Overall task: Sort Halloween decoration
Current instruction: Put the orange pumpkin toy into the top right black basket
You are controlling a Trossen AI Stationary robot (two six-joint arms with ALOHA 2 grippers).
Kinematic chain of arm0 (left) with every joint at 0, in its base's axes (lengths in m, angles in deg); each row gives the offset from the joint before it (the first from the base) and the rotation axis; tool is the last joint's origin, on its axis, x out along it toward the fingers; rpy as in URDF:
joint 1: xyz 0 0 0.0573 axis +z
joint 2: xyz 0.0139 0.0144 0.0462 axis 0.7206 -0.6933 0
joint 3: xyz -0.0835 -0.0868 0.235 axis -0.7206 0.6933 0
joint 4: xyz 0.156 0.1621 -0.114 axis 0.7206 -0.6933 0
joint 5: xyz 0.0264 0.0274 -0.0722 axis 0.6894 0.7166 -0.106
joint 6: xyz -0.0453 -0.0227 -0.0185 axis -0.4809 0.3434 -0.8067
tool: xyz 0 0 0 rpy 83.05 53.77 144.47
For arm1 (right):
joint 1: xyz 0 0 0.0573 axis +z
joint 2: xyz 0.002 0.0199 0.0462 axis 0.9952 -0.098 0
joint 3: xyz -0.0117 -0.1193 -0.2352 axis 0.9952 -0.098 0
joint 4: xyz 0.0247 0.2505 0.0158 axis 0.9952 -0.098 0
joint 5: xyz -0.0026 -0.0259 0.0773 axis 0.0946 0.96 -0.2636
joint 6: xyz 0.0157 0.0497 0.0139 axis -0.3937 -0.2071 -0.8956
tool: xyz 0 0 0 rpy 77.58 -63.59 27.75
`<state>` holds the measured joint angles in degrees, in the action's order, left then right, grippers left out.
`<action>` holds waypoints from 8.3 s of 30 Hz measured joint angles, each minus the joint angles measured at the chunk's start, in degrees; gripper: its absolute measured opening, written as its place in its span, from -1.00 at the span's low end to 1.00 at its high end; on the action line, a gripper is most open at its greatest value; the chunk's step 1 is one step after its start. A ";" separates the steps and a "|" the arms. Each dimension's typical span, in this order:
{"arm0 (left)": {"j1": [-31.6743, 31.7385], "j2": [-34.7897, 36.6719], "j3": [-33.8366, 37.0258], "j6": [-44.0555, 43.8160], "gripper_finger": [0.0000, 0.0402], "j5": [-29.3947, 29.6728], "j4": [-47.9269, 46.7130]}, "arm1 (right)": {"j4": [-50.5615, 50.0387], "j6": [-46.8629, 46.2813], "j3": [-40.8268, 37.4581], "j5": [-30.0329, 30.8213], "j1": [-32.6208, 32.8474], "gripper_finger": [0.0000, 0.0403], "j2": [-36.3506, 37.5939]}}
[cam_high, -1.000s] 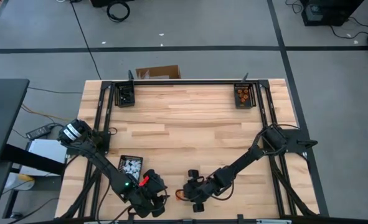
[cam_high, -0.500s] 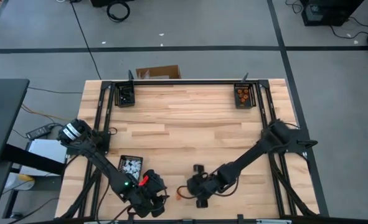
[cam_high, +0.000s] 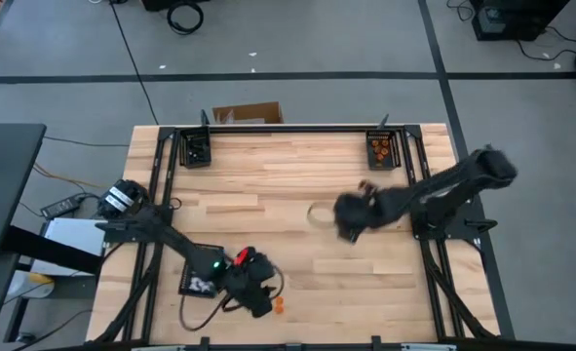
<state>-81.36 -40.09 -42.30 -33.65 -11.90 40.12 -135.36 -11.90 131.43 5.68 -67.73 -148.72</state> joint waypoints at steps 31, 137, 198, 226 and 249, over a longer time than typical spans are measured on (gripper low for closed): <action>30.81 0.15 0.00 13.73 -0.03 -30.75 -1.12 | 15.11 18.79 -16.10 -22.92 -67.51 0.26 16.63; -15.93 3.82 0.00 -28.36 -0.03 5.72 -10.25 | 74.96 32.16 12.54 -20.23 11.74 -0.19 -44.64; 30.35 4.00 0.02 19.34 -0.03 -19.39 -8.66 | 38.10 24.69 -30.74 -13.76 -67.43 0.08 22.54; 3.57 10.77 0.00 -0.62 -0.03 -3.98 -12.03 | 71.36 11.25 -30.19 -13.96 -0.30 0.14 14.58; -14.88 7.34 0.04 -16.08 -0.03 2.85 -7.64 | 77.54 16.52 9.29 -17.42 16.80 0.14 -37.82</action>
<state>-96.23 -32.74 -42.25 -49.73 -9.05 32.48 -57.82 4.62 140.71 -11.74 -50.92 -186.54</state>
